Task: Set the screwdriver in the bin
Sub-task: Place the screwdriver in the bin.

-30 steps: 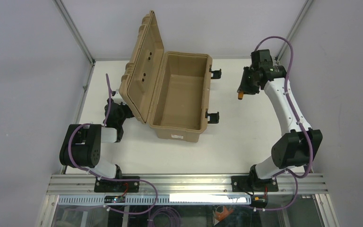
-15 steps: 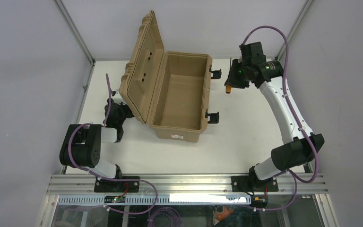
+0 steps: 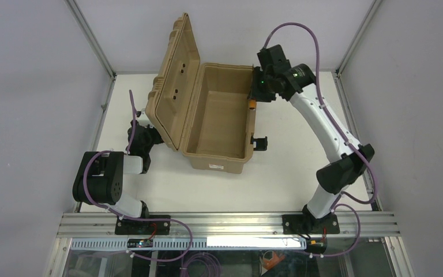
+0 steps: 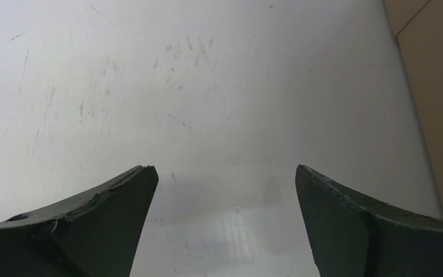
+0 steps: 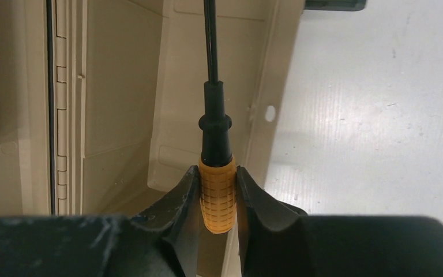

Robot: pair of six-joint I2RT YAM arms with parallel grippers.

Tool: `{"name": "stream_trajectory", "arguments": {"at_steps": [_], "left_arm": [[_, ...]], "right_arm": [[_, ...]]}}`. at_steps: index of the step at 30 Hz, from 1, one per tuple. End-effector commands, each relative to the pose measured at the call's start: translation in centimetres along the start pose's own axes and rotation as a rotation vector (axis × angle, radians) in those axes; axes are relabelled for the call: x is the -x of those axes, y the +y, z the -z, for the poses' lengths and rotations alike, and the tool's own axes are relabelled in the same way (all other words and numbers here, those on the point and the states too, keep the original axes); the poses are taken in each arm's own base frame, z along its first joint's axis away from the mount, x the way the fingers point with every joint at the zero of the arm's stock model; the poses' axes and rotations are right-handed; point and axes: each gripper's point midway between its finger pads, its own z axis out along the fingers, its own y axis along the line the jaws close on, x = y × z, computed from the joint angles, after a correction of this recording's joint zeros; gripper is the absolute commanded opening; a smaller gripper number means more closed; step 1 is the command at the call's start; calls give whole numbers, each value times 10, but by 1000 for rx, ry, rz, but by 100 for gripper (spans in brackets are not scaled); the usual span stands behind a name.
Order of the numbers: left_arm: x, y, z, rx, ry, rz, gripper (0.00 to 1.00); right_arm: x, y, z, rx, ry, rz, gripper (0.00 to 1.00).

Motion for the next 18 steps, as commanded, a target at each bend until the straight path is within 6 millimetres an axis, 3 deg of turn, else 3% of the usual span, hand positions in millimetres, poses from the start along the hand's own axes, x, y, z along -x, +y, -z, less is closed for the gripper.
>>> {"name": "stream_trajectory", "arguments": {"at_steps": [1,8,18], "left_arm": [[19,-3,2,-21,-63,10,99],[19,-3,2,-19,-63,10,99],[19,-3,2,-21,-63,10,99]], "right_arm": [[7,24,-9,-3,-23,-23,0],[-6,50,-48,-50,22,-19,0],[-36,59,-116,-132,118,-13,0]]}}
